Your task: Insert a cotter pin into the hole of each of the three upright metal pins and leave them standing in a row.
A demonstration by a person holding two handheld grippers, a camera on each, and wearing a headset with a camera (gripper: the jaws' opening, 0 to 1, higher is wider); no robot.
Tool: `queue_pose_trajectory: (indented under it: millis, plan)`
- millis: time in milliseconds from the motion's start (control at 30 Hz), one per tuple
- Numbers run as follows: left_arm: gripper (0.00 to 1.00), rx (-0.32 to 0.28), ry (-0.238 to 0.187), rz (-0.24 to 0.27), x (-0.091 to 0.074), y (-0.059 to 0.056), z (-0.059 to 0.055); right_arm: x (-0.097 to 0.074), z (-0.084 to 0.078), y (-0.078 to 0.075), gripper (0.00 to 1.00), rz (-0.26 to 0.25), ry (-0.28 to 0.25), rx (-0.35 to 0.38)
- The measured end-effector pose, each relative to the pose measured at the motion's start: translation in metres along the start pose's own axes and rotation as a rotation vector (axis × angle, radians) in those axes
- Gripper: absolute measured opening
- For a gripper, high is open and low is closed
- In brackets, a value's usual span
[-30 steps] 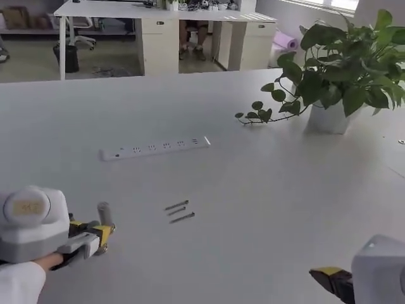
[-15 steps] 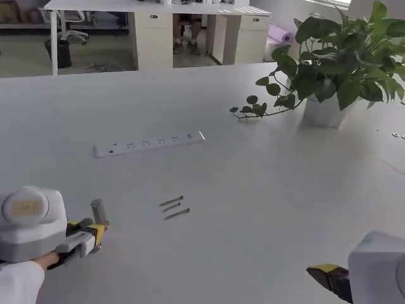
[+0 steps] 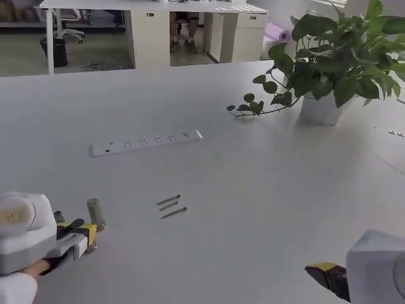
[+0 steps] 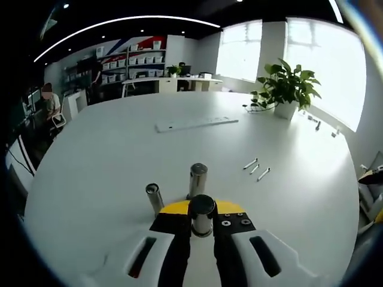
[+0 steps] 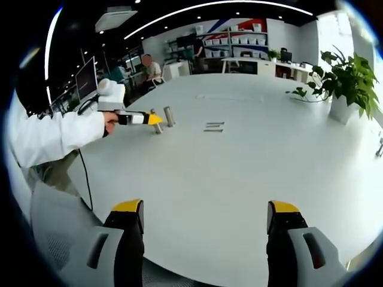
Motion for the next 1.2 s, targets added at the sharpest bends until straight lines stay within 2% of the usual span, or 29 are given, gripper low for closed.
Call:
queue_pose_trajectory:
  millis: [100, 233, 300, 400, 500, 733, 867, 1200]
  plan:
    - [0.11, 0.003, -0.005, 0.003, -0.007, -0.005, 0.004, 0.001, 0.0, 0.002, 0.82, 0.01, -0.003, -0.006]
    - [0.11, -0.077, -0.021, 0.01, -0.018, -0.009, 0.007, 0.001, 0.001, 0.006, 0.82, 0.028, -0.015, -0.021]
    - [0.11, -0.077, -0.028, 0.014, -0.024, -0.01, 0.007, 0.001, 0.002, 0.008, 0.82, 0.037, -0.023, -0.021]
    - [0.11, -0.082, -0.031, 0.029, -0.031, -0.01, 0.007, 0.0, 0.003, 0.008, 0.83, 0.043, -0.028, -0.027]
    - [0.11, -0.123, -0.039, 0.062, -0.043, -0.01, 0.002, 0.0, 0.006, 0.008, 0.83, 0.048, -0.038, -0.023]
    - [0.11, -0.122, -0.018, 0.092, -0.058, -0.015, -0.009, 0.0, 0.011, 0.01, 0.83, 0.07, -0.05, -0.05]
    - [0.11, -0.133, -0.027, 0.094, -0.064, -0.018, -0.013, -0.001, 0.01, 0.009, 0.83, 0.08, -0.038, -0.07]
    - [0.11, -0.085, 0.003, 0.142, -0.072, -0.024, -0.029, -0.001, 0.01, 0.008, 0.84, 0.103, -0.02, -0.103]
Point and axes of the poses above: the centre of the closed fingertips' face, and the gripper's own axes: x roughly forward along the fingers, y roughly to its left, z roughly out of its top, the point moved 5 cm from there along -x, roughly backward along the fingers, and after that the axes turned 6 degrees about x, right-handed, at the moved point
